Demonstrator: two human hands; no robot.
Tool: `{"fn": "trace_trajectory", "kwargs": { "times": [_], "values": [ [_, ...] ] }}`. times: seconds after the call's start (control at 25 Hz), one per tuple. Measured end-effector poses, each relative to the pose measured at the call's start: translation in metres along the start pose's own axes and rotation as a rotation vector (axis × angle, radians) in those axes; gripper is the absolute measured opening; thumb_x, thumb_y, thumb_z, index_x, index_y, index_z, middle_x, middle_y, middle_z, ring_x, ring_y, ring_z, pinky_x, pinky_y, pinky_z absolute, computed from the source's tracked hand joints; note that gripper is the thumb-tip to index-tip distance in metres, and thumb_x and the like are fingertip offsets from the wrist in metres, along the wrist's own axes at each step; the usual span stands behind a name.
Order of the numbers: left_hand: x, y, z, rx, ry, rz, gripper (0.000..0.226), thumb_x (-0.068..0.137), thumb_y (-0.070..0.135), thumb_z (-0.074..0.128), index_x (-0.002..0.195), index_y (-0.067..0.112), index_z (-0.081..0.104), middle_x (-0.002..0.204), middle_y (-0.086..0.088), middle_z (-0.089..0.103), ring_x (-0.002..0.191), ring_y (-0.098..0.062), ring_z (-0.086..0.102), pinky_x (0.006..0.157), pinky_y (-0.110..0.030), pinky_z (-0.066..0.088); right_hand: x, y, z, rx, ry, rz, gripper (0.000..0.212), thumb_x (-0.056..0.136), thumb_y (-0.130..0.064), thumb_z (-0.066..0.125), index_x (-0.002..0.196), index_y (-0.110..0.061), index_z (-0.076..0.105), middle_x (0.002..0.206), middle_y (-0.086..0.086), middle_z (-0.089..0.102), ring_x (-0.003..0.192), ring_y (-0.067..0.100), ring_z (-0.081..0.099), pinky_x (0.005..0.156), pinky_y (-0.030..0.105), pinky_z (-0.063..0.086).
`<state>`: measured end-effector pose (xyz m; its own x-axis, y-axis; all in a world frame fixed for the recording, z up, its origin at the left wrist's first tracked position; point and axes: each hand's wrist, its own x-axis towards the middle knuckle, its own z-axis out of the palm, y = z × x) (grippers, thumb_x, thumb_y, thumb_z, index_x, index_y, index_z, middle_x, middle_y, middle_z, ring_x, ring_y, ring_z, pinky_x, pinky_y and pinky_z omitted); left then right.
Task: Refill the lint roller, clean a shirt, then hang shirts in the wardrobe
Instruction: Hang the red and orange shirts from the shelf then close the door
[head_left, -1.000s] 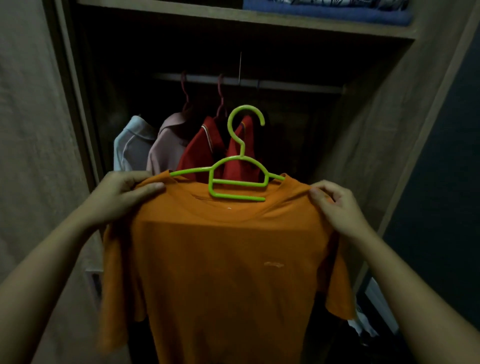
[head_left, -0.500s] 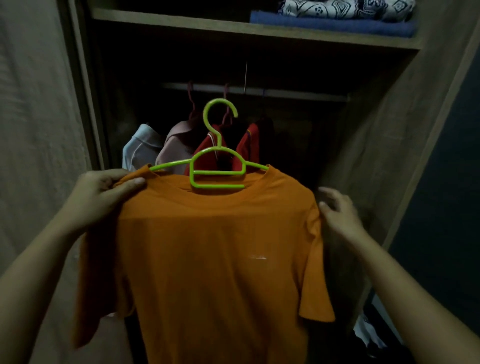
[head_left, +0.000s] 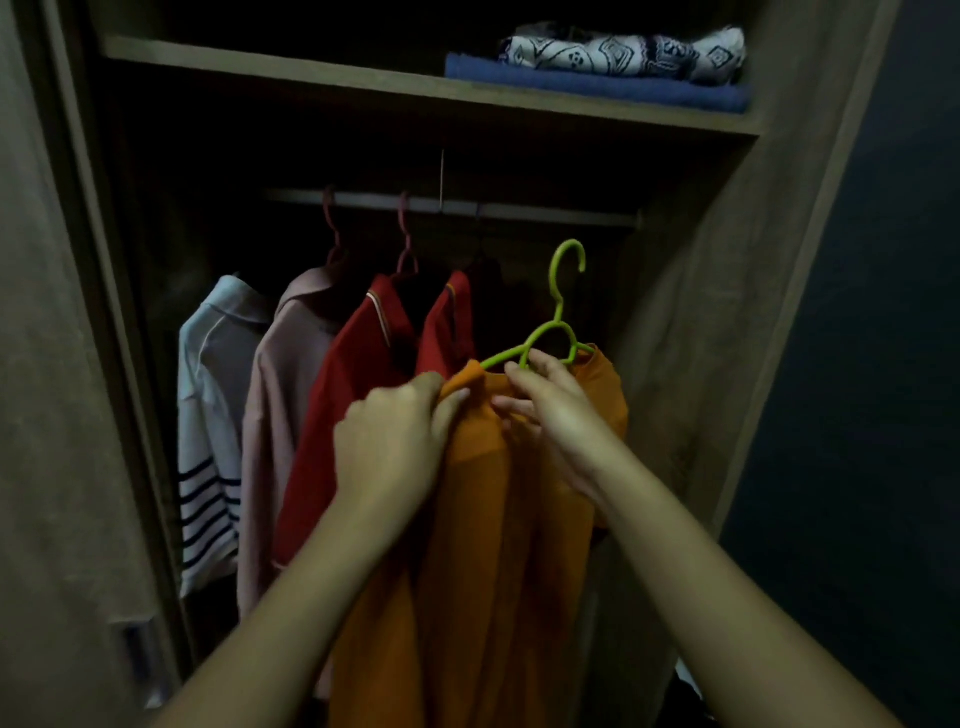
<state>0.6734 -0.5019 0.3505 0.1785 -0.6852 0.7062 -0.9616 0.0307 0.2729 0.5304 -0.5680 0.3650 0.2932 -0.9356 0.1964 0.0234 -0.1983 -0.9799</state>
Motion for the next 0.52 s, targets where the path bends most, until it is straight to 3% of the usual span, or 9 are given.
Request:
{"fn": "trace_trajectory", "kwargs": {
  "times": [0.12,0.2,0.28,0.36,0.44,0.52],
  "values": [
    [0.0,0.026,0.001,-0.047,-0.18,0.012,0.057,0.082,0.072,0.029,0.103,0.029,0.06,0.093,-0.01,0.067,0.093,-0.039,0.061,0.074,-0.041,0.049,0.01,-0.001,-0.018,0.058,0.043,0.031,0.062,0.092,-0.034,0.052,0.145,-0.016,0.027,0.142,0.01,0.044,0.118,0.019,0.051,0.087,0.027,0.042],
    [0.017,0.024,-0.003,-0.122,-0.218,-0.016,0.067,0.078,0.078,0.026,0.112,0.032,0.061,0.101,-0.009,0.068,0.1,-0.037,0.06,0.082,-0.042,0.049,0.019,-0.001,-0.032,0.006,0.037,0.013,0.08,0.083,-0.045,0.06,0.147,-0.016,0.021,0.145,0.01,0.04,0.128,0.022,0.045,0.093,0.027,0.039],
    [0.054,0.013,0.006,-0.181,-0.106,-0.035,0.061,0.085,0.066,0.039,0.124,0.022,0.057,0.117,-0.013,0.064,0.112,-0.035,0.056,0.091,-0.04,0.044,0.033,-0.003,-0.043,-0.049,0.055,-0.008,0.101,0.067,-0.053,0.073,0.147,-0.019,0.022,0.145,0.007,0.041,0.129,0.022,0.045,0.1,0.03,0.039],
    [0.097,0.004,0.022,-0.283,-0.082,-0.068,0.063,0.087,0.046,0.056,0.136,0.008,0.044,0.136,-0.017,0.05,0.126,-0.031,0.046,0.101,-0.036,0.036,0.047,-0.011,-0.05,-0.093,0.079,-0.033,0.11,0.058,-0.046,0.082,0.146,-0.017,0.023,0.138,0.007,0.046,0.125,0.023,0.049,0.105,0.037,0.041],
    [0.133,-0.003,0.041,-0.472,-0.213,-0.221,0.075,0.084,0.037,0.065,0.143,0.005,0.03,0.147,-0.017,0.037,0.134,-0.029,0.037,0.107,-0.031,0.03,0.06,-0.019,-0.053,-0.107,0.104,-0.048,0.109,0.052,-0.037,0.081,0.144,-0.015,0.027,0.125,0.008,0.054,0.119,0.028,0.053,0.103,0.039,0.043],
    [0.155,-0.006,0.062,-0.592,-0.355,-0.321,0.071,0.084,0.022,0.067,0.144,0.007,0.03,0.144,-0.016,0.041,0.132,-0.028,0.041,0.106,-0.03,0.032,0.073,-0.026,-0.056,-0.123,0.124,-0.066,0.098,0.047,-0.037,0.072,0.136,-0.015,0.036,0.102,0.006,0.059,0.104,0.029,0.058,0.097,0.042,0.044]
  ]
}}
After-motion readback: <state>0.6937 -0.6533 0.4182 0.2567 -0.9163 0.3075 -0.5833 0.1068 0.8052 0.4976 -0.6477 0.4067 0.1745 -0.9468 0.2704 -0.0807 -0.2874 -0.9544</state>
